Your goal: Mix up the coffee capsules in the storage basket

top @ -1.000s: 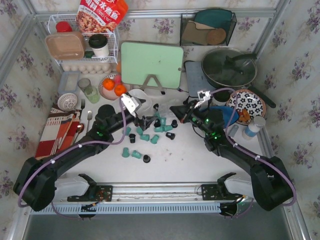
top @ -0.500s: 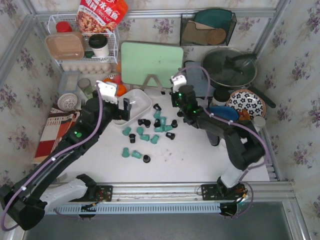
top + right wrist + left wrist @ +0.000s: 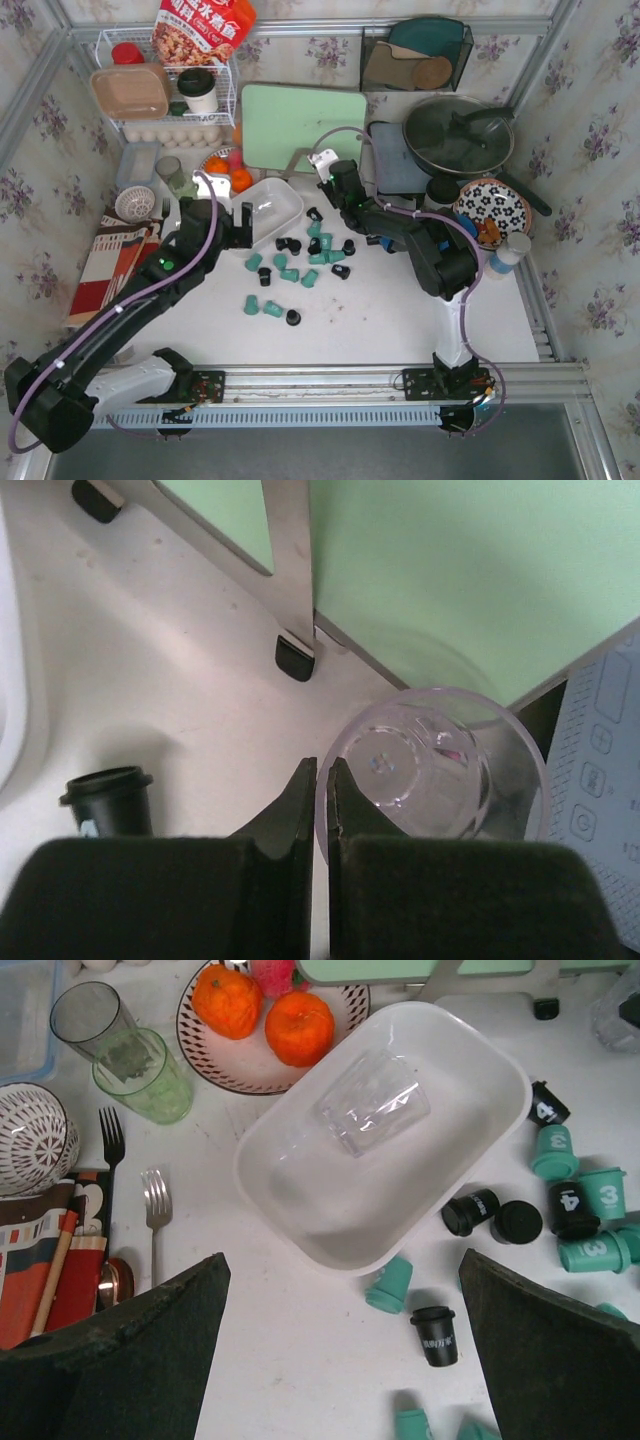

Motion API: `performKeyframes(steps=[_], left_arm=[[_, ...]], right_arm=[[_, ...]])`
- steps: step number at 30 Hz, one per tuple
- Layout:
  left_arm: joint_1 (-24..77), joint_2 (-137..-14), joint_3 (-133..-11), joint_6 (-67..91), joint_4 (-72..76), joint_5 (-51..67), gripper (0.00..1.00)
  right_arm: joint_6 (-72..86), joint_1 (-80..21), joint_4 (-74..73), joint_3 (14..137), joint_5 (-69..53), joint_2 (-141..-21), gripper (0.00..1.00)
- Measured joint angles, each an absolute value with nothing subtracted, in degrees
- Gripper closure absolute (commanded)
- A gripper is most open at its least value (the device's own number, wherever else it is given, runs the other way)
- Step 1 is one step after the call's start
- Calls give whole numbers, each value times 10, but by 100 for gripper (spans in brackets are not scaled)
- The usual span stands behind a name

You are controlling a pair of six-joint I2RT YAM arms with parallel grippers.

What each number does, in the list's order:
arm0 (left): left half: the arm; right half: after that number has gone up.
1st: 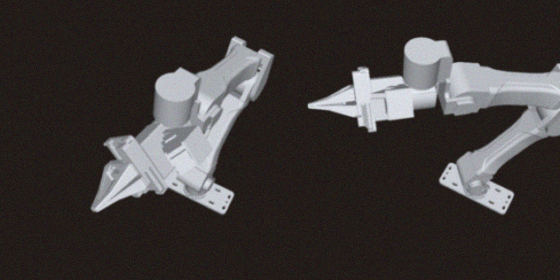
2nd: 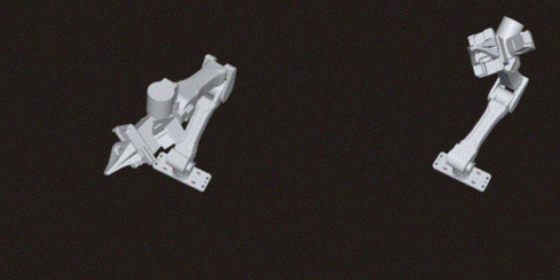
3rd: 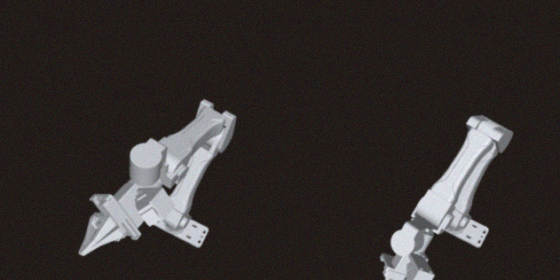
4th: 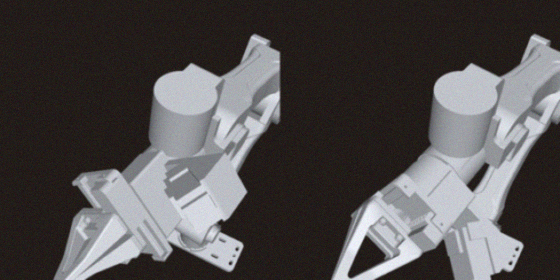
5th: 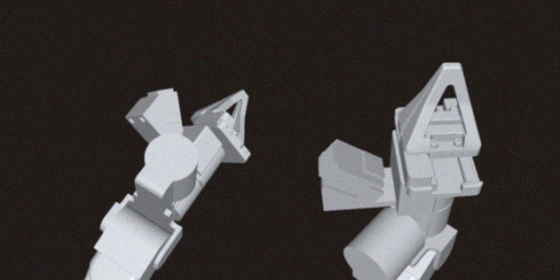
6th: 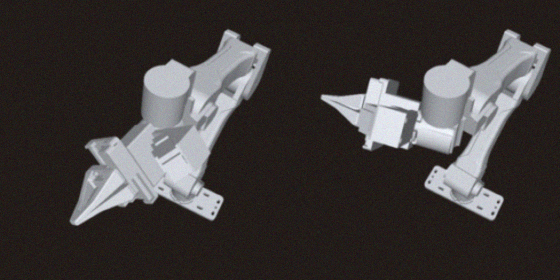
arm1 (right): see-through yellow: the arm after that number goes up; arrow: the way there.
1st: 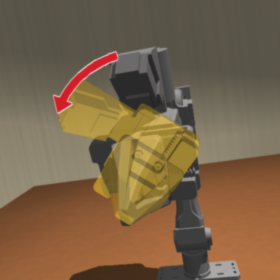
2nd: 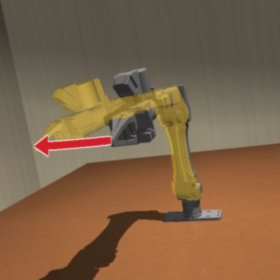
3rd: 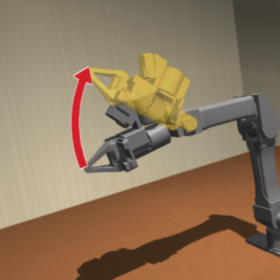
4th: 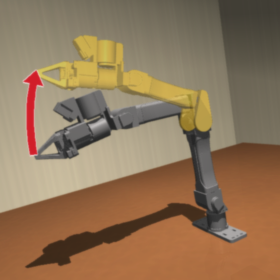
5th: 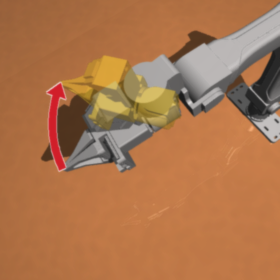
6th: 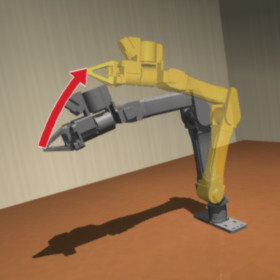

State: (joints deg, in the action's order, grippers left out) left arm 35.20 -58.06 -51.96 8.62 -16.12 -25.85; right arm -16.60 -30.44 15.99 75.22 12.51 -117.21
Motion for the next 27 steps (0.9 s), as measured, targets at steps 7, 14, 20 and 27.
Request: performKeyframes(steps=[7,14,20,27], left_arm=[[339,-659,-554,109,-179,-263,1],[330,-745,-609,126,-200,-271,1],[330,-798,-651,127,-218,-278,1],[326,-861,-702,126,-235,-292,1]], right_arm=[[-175,-301,150,784,130,-1197,100],[-143,-274,119,802,79,-1193,90],[-126,-259,76,819,70,-1192,48],[-125,-252,43,826,76,-1176,33]])
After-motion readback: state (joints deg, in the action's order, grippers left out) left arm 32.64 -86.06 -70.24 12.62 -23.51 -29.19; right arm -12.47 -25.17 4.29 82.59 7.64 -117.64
